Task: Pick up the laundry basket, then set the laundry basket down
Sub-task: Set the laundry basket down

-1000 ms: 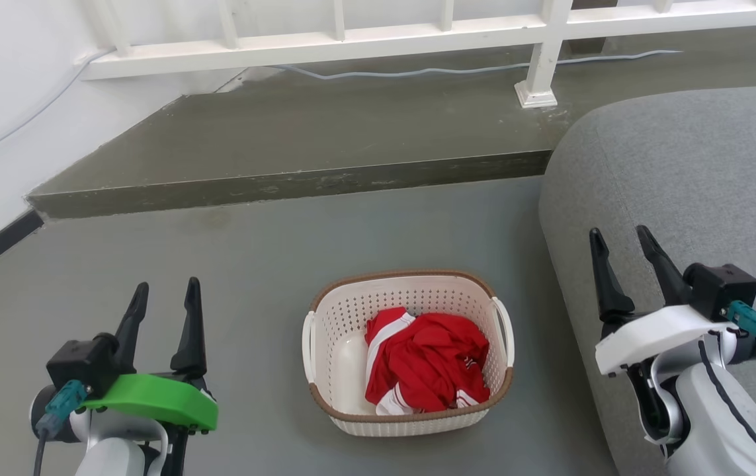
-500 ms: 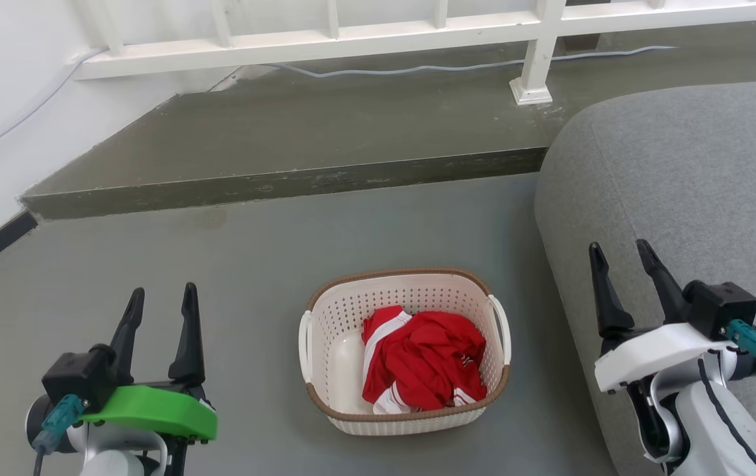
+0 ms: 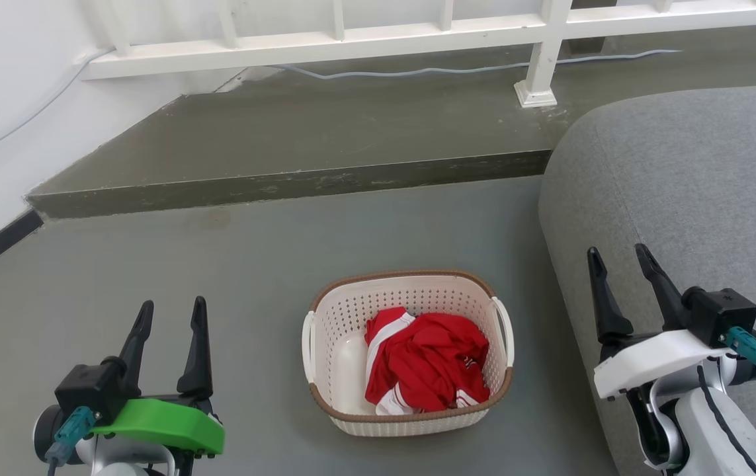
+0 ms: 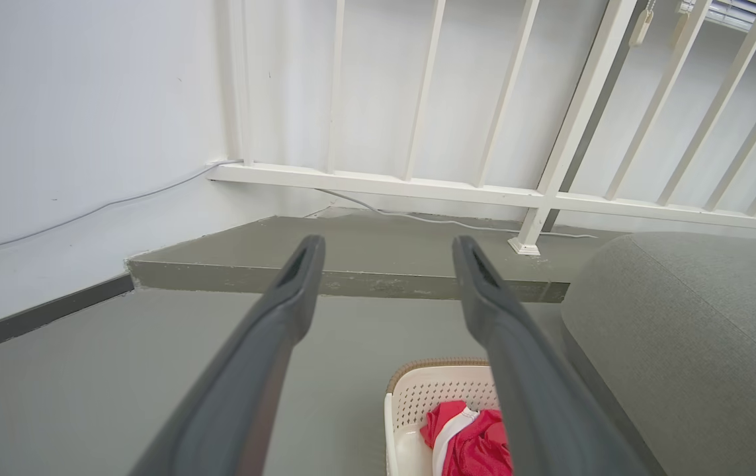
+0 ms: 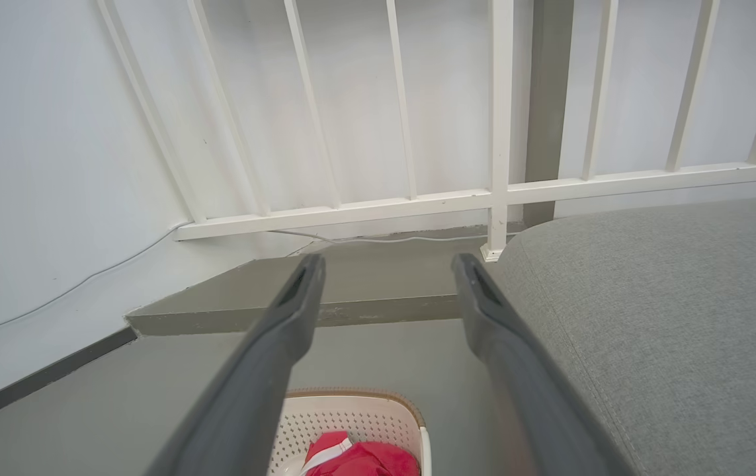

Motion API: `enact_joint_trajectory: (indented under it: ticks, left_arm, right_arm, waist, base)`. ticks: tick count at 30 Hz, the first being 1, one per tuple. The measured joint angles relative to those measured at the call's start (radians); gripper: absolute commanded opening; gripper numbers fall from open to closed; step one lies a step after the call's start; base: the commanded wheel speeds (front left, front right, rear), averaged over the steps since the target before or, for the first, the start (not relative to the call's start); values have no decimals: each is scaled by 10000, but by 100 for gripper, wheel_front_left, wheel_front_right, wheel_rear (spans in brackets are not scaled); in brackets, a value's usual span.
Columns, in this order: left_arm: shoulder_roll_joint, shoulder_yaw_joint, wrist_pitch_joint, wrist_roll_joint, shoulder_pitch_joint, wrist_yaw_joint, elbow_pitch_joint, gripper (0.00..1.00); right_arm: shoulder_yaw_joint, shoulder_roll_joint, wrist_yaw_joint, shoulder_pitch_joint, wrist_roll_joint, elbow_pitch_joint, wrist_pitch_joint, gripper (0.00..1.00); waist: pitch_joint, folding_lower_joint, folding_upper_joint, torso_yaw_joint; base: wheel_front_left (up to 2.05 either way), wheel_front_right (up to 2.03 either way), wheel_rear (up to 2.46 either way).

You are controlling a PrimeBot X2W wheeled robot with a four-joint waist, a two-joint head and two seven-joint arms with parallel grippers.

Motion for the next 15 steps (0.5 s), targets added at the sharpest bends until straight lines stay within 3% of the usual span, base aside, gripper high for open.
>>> enact_joint_trajectory:
  ticks: [15]
  left_arm:
    - [-40, 25, 0, 33, 150, -115, -79, 100]
  right_arm:
    - [-117, 109, 88, 174, -92, -75, 0, 100]
  waist:
    - [-4, 0, 0, 6]
  base:
    - [0, 0, 0]
